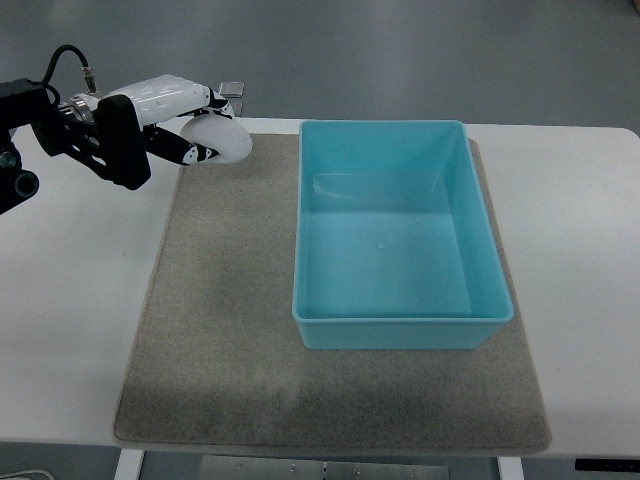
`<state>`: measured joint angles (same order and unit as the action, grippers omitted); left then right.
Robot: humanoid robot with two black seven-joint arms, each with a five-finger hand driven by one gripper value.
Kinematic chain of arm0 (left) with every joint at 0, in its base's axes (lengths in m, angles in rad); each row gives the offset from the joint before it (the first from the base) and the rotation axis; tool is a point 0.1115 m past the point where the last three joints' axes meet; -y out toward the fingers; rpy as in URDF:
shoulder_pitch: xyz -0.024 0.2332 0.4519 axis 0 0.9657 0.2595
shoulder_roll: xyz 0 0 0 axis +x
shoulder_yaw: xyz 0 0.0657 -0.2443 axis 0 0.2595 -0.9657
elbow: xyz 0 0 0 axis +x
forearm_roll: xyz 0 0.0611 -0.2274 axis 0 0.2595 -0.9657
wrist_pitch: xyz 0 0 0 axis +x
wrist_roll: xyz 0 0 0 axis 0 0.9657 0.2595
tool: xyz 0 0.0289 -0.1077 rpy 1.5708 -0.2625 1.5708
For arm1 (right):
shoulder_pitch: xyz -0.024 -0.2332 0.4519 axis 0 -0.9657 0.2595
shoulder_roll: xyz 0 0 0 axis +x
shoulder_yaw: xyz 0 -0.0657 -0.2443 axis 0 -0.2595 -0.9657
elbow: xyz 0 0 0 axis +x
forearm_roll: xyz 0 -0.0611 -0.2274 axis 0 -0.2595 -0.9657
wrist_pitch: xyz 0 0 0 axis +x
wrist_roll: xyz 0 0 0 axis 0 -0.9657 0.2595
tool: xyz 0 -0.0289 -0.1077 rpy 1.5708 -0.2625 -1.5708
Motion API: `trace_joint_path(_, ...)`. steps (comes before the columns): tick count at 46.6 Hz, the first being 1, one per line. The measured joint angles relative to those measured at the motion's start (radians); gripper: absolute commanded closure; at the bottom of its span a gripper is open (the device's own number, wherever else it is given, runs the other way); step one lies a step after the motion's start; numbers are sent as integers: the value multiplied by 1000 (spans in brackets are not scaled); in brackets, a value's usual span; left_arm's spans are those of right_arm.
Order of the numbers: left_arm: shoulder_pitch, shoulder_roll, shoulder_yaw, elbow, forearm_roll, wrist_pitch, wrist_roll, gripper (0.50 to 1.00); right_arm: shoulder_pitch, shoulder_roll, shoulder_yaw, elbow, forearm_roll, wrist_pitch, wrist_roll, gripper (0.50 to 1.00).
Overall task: Place white toy into blue box with left hand
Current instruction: 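Carry the toy over the blue box with the left hand, then open the left hand to drop the toy into the box, withdraw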
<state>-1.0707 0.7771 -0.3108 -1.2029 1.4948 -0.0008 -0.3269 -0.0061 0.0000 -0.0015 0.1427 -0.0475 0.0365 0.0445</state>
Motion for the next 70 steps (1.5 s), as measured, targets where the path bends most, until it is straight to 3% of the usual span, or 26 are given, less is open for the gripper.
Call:
trace_joint_path(10,-81,-31,6,-9,-1,4,0,1000,0,0,0,0,0,0,0,564)
trace_joint_path(33,-194,-232,94,-13,1,-11,2,1000,0,0,0,0,0,0,0,564)
trace_joint_path(50,-183,-374,155,6,5,-13,5,1000,0,0,0,0,0,0,0,564)
trace_joint_path(56,-182,-381,178,10,4,-13,5,920,0,0,0,0,0,0,0,564)
trace_joint_path(61,-171,-387,186,11,4,-13,5,761,1,0,0,0,0,0,0,564)
trace_joint_path(67,-158,-389,186,11,4,-13,5,712,0,0,0,0,0,0,0,564)
trace_joint_path(70,-151,-387,187,13,4,-13,5,639,1,0,0,0,0,0,0,564)
